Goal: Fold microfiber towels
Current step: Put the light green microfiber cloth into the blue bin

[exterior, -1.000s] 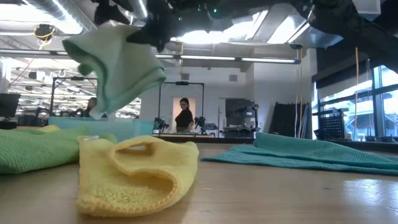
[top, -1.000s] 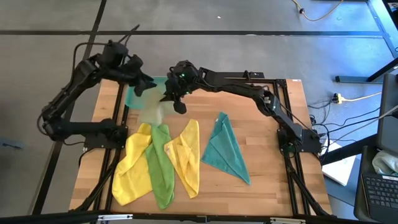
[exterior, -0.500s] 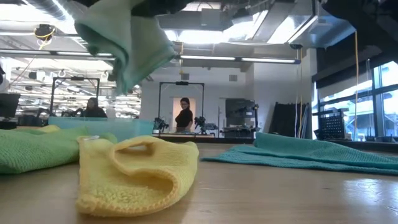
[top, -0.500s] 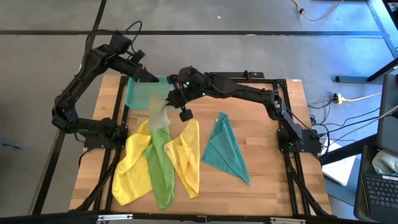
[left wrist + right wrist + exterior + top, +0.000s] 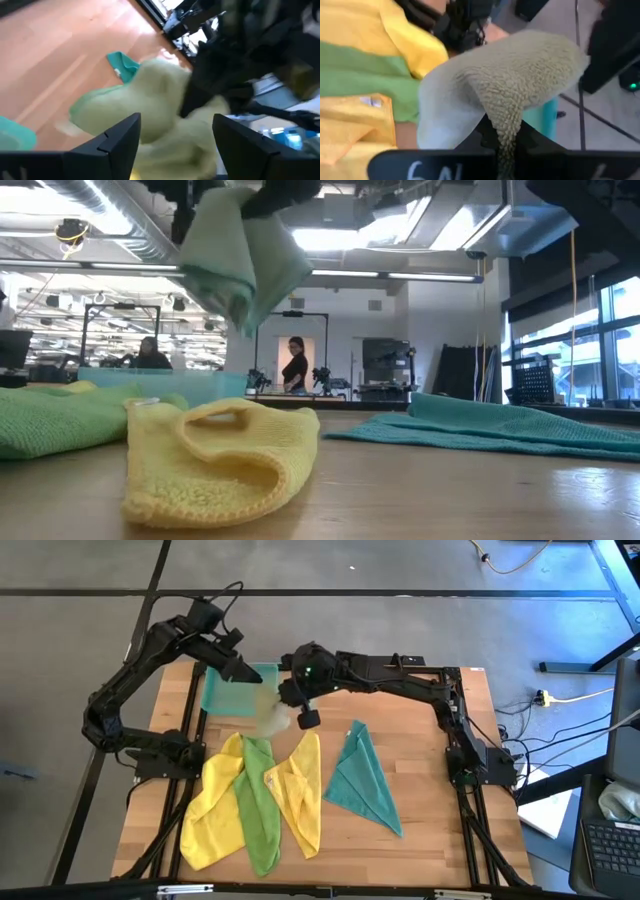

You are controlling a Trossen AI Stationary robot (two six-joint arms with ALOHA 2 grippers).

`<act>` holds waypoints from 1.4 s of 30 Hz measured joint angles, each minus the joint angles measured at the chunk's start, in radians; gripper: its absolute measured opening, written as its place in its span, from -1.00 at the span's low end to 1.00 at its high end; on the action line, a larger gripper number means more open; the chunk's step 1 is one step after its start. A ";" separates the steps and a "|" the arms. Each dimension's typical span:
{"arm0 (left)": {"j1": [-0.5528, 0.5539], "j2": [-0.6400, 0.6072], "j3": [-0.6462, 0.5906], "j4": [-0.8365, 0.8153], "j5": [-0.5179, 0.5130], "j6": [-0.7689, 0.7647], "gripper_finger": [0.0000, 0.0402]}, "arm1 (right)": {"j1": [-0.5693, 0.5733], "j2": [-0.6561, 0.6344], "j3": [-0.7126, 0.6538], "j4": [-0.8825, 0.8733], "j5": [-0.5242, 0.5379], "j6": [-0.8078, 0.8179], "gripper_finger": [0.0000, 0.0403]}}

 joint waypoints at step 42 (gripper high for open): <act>-0.303 0.137 0.001 0.120 0.012 -0.179 0.32 | -0.047 -0.009 -0.003 -0.127 -0.050 -0.018 -0.94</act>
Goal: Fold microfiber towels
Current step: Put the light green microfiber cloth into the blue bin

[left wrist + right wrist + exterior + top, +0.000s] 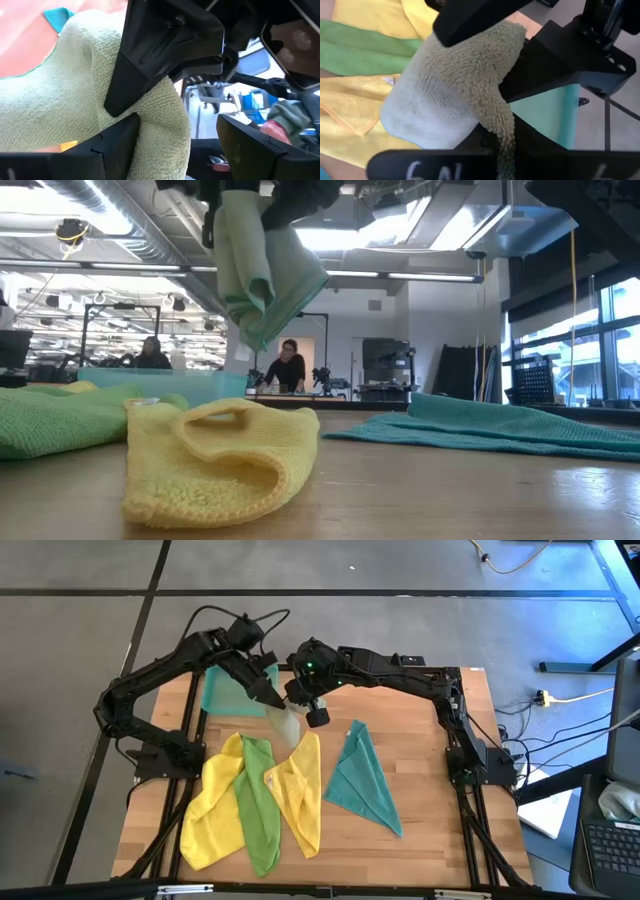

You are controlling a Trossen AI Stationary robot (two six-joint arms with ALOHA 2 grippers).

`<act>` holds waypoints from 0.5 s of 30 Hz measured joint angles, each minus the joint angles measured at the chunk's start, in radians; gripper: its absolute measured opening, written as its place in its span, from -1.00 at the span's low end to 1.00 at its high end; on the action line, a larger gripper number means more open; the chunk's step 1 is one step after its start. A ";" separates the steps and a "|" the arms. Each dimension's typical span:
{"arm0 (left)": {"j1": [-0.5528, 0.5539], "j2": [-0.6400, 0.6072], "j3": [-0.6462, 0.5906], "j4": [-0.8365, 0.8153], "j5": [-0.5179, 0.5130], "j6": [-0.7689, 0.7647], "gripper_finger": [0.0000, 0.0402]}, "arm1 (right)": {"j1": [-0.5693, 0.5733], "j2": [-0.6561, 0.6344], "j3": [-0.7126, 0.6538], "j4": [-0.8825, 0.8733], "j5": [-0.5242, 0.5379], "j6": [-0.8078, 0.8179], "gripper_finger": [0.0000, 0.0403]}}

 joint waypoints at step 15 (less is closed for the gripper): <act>-0.021 -0.001 0.000 0.000 -0.181 0.079 0.32 | -0.003 0.002 0.000 -0.023 0.019 0.029 -0.93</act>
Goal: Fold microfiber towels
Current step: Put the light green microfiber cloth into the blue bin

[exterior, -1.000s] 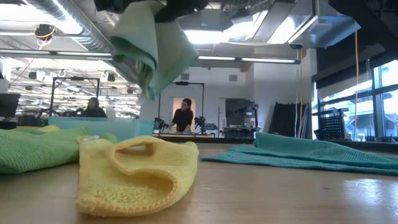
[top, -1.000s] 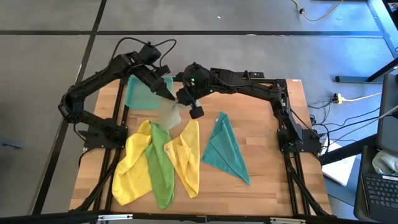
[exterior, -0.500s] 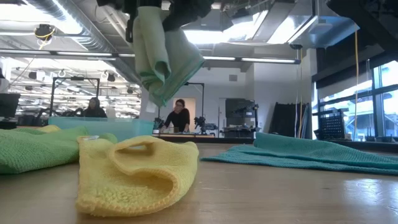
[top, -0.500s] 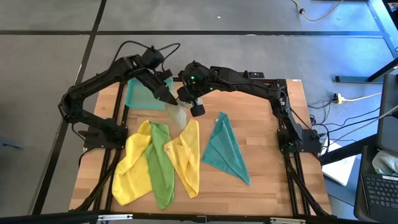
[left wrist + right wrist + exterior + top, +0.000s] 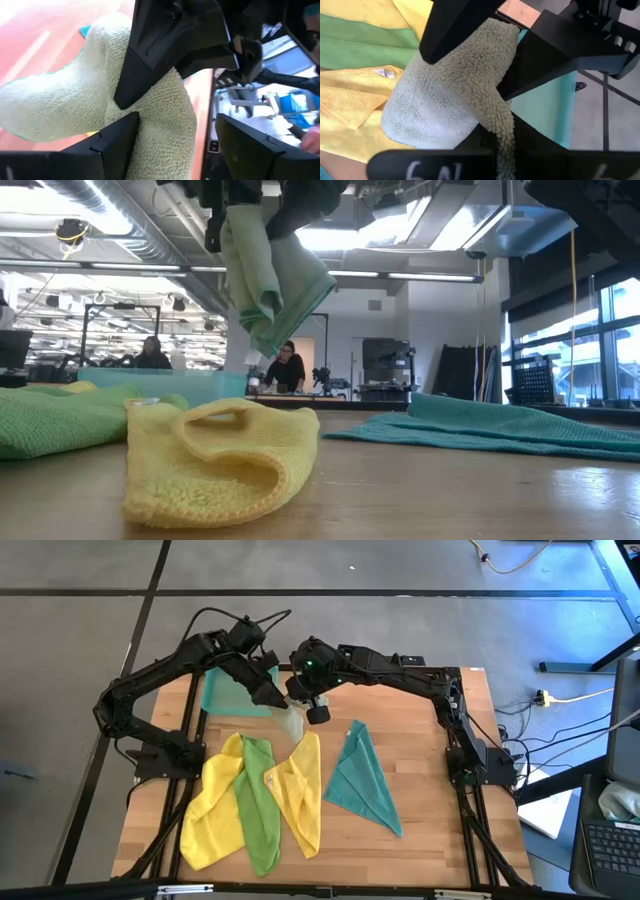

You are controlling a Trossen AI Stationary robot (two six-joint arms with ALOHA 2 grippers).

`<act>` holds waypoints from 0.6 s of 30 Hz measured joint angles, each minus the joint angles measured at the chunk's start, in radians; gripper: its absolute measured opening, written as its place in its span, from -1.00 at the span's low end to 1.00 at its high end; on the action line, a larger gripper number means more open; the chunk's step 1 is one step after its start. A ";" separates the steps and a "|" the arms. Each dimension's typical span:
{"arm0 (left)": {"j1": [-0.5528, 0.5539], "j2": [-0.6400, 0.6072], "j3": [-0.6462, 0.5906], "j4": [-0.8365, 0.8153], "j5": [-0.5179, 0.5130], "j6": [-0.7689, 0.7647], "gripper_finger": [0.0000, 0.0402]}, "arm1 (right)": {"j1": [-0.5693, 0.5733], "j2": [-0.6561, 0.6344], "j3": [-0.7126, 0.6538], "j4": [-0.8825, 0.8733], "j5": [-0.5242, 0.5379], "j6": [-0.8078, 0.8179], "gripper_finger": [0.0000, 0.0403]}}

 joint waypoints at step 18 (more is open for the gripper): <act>-0.140 0.009 -0.006 -0.084 -0.446 0.127 0.20 | -0.009 -0.011 0.008 0.014 0.010 0.025 -0.92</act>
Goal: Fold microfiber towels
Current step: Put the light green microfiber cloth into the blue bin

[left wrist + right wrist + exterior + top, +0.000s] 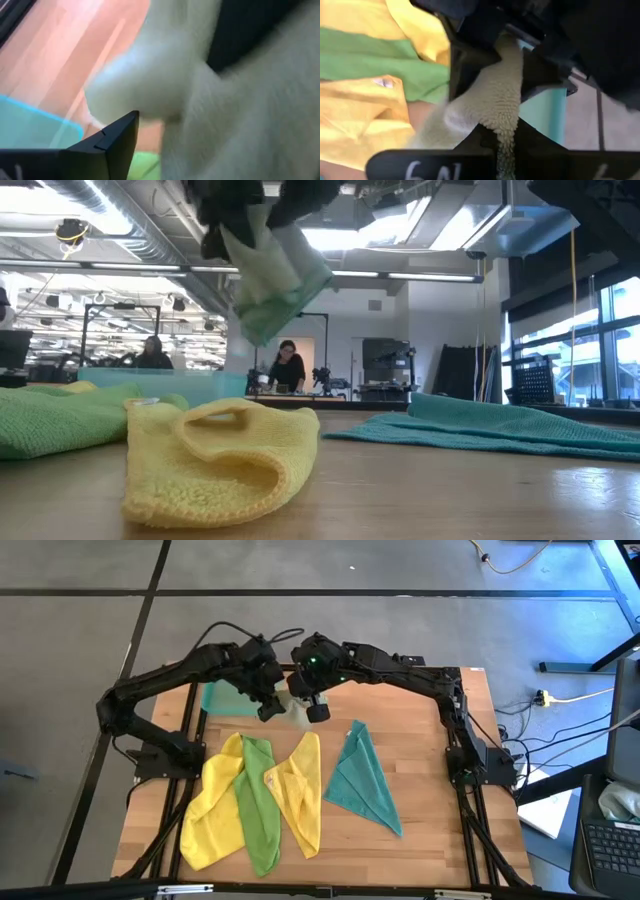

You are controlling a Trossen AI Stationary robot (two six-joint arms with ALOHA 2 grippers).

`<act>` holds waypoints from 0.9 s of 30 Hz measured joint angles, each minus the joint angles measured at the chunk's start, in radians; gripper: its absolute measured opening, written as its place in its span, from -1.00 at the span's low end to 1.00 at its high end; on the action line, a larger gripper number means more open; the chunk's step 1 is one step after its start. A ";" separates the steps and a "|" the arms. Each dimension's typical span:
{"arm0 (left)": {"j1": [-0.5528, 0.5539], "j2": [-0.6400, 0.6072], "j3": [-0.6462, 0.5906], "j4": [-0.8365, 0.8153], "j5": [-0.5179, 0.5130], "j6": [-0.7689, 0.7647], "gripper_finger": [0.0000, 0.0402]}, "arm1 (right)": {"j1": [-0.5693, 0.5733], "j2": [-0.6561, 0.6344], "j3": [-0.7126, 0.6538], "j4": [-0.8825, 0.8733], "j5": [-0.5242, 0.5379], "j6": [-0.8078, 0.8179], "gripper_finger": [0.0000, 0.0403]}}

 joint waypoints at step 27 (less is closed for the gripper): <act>0.040 -0.033 0.003 0.063 0.021 -0.134 -0.10 | -0.040 0.001 -0.004 -0.042 0.020 0.034 -0.92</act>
